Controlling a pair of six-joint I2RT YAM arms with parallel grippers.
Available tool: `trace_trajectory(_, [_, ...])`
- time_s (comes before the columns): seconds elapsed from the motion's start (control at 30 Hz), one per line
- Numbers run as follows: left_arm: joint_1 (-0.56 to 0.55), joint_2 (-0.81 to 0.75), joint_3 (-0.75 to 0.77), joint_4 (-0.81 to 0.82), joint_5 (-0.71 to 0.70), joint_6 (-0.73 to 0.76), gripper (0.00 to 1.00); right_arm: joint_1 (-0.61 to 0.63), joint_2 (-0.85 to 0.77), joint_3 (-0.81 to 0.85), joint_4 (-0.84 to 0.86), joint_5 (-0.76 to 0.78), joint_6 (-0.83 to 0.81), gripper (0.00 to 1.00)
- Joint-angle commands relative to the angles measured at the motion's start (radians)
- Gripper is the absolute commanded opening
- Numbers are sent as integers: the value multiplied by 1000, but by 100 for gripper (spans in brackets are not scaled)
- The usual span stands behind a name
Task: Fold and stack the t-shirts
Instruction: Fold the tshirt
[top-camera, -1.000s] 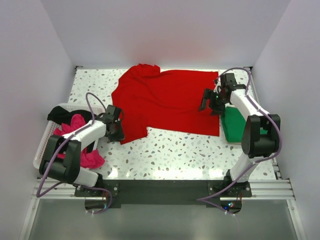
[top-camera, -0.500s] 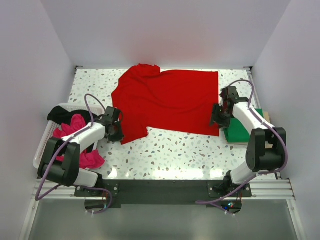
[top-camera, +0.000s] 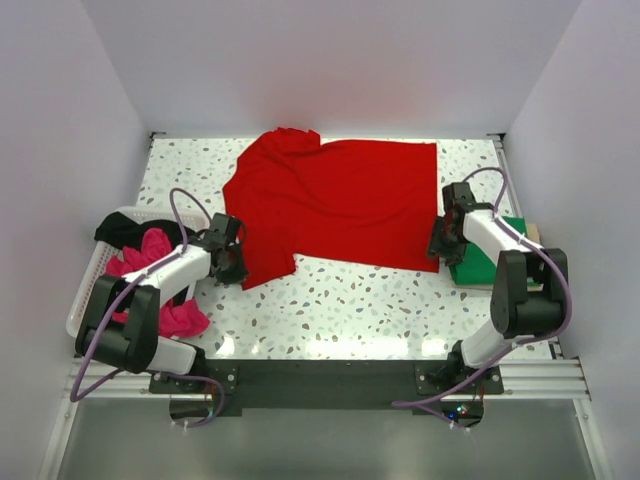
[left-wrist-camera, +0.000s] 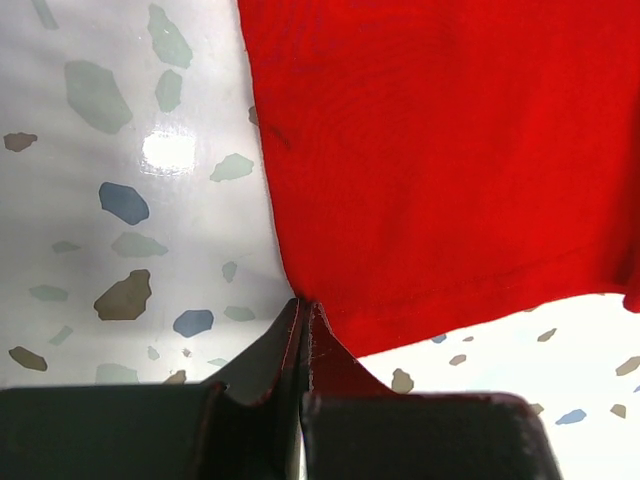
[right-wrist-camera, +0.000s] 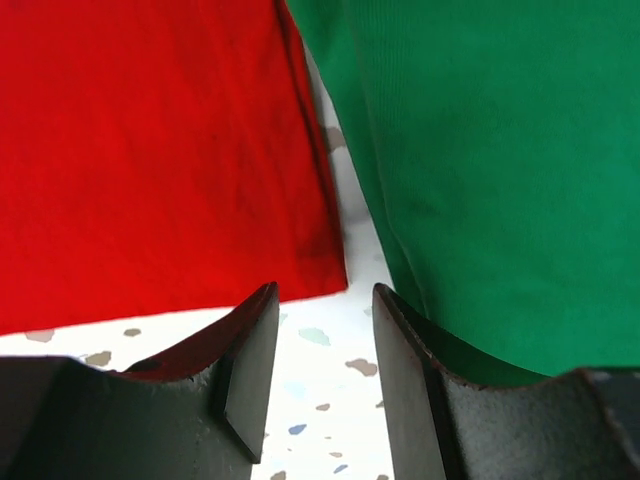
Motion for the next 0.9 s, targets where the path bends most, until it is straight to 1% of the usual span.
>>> trace_trajectory(0.0, [-4,8,21,-42,8,13,0,-2,37,-11,51,25,17,45])
trace_trajectory(0.37, [-4,2,67,-82,-18,24,0,-3,80,-37,48,-5,10,36])
trace_trajectory(0.47, [-4,-4,79,-93,-26,27,0,-3,96,-42,59,-6,12,27])
trace_trajectory(0.5, [-4,-7,87,-96,-27,28,0,-3,111,-39,58,-9,10,22])
trace_trajectory(0.57, [-4,-16,95,-108,-29,30,0,-3,123,-23,45,-28,6,19])
trace_trajectory(0.6, [-4,-19,104,-116,-30,30,0,-3,128,-22,39,-32,4,15])
trace_trajectory(0.73, [-4,-51,118,-166,-41,28,0,-3,102,-16,-2,-55,-12,7])
trace_trajectory(0.87, [-4,-111,113,-218,-37,10,0,-3,74,-19,-74,-95,-29,1])
